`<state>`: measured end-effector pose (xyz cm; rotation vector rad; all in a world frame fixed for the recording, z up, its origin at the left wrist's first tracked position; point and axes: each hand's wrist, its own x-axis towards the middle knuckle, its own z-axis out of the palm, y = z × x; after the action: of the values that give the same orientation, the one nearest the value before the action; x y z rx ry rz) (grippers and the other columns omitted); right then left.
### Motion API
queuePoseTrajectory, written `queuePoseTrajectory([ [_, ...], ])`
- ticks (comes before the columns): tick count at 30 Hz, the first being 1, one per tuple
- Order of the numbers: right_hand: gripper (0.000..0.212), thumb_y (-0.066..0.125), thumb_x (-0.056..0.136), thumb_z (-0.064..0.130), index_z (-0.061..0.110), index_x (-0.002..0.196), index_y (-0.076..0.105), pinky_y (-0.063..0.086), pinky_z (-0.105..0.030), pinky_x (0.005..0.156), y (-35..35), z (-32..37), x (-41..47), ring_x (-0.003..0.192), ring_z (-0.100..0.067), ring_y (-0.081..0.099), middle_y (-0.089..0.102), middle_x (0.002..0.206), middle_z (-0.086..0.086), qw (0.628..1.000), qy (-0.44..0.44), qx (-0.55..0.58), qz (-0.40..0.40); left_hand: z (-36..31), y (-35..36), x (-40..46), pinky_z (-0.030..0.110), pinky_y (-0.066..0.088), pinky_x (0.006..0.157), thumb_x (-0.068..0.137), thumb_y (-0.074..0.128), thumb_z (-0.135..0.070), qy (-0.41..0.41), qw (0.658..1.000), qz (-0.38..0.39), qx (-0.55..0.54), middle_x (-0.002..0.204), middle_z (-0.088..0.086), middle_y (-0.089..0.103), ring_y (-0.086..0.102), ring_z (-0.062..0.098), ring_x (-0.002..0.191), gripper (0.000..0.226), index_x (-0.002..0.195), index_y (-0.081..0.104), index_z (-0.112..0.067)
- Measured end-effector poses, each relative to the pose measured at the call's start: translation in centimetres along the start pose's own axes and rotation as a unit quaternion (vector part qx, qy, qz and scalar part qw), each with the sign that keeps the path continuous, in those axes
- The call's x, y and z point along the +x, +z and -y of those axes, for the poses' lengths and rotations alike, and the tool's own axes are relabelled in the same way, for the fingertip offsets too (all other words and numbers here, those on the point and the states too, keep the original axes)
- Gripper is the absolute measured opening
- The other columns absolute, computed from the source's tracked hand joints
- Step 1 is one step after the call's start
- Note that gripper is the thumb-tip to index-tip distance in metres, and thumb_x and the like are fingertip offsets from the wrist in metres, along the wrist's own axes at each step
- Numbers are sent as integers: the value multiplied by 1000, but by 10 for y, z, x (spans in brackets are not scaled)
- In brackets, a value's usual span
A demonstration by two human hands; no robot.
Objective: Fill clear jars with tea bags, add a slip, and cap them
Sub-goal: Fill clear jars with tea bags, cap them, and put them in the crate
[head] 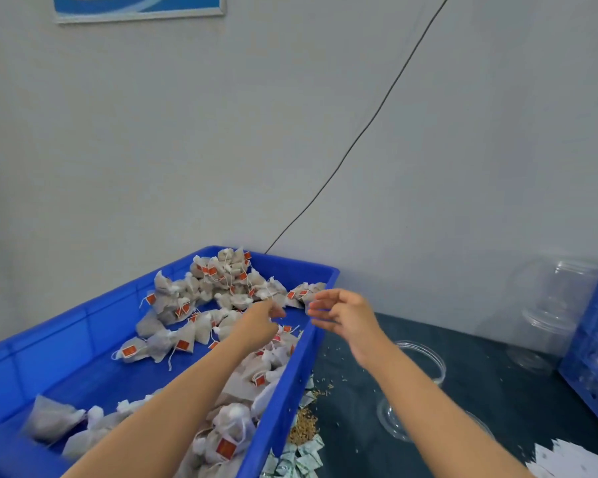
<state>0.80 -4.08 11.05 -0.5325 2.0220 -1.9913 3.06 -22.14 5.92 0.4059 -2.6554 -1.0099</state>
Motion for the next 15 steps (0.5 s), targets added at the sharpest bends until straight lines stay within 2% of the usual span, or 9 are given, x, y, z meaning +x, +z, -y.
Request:
queuePoseTrajectory([
  [1, 43, 30, 87, -19, 6, 92, 64, 58, -32, 79, 10, -5, 5, 89, -25, 68, 68, 96, -14, 1000, 2, -10, 0, 11, 1, 1, 23, 46, 83, 90, 61, -15, -9, 999, 15, 40, 131, 3, 56, 57, 14, 108, 34, 123, 56, -21],
  [3, 41, 31, 88, -17, 7, 93, 64, 57, -29, 82, 26, -15, 15, 95, -24, 67, 68, 97, -12, 999, -2, -39, -2, 27, 6, 5, 29, 47, 93, 85, 69, -38, -27, 993, 78, 81, 141, 3, 47, 54, 19, 117, 60, 139, 44, -25],
  [5, 40, 32, 88, -15, 10, 93, 63, 54, -25, 81, 38, -22, 25, 97, -21, 65, 67, 94, -6, 996, -14, -86, 4, 34, 10, 6, 35, 42, 104, 82, 71, -45, -61, 981, 163, 88, 150, 3, 39, 46, 23, 129, 81, 149, 29, -29],
  [8, 38, 34, 87, -13, 13, 92, 61, 47, -14, 74, 50, -31, 39, 96, -14, 60, 61, 89, 4, 983, -38, -179, 18, 40, 18, 8, 32, 40, 101, 86, 64, -48, -79, 960, 234, 130, 152, -1, 39, 44, 22, 133, 81, 152, 20, -28],
  [11, 35, 37, 88, -11, 15, 96, 59, 46, -13, 74, 57, -40, 50, 95, -9, 56, 57, 90, 8, 966, -49, -252, 21, 41, 26, 7, 37, 43, 103, 88, 61, -49, -55, 963, 184, 187, 145, -3, 49, 50, 21, 127, 72, 147, 29, -27],
  [13, 32, 40, 89, -7, 18, 98, 58, 47, -18, 78, 62, -47, 53, 94, -9, 56, 58, 94, 8, 949, -59, -308, 24, 42, 30, 5, 40, 49, 96, 89, 62, -38, -29, 961, 151, 231, 135, -2, 57, 56, 21, 118, 63, 145, 33, -30],
  [15, 28, 43, 91, -1, 23, 99, 55, 44, -18, 74, 66, -53, 55, 90, -8, 55, 57, 95, 9, 923, -78, -375, 25, 43, 34, 4, 38, 53, 89, 89, 63, -29, -7, 963, 130, 234, 127, 0, 61, 60, 21, 110, 61, 143, 35, -32],
])
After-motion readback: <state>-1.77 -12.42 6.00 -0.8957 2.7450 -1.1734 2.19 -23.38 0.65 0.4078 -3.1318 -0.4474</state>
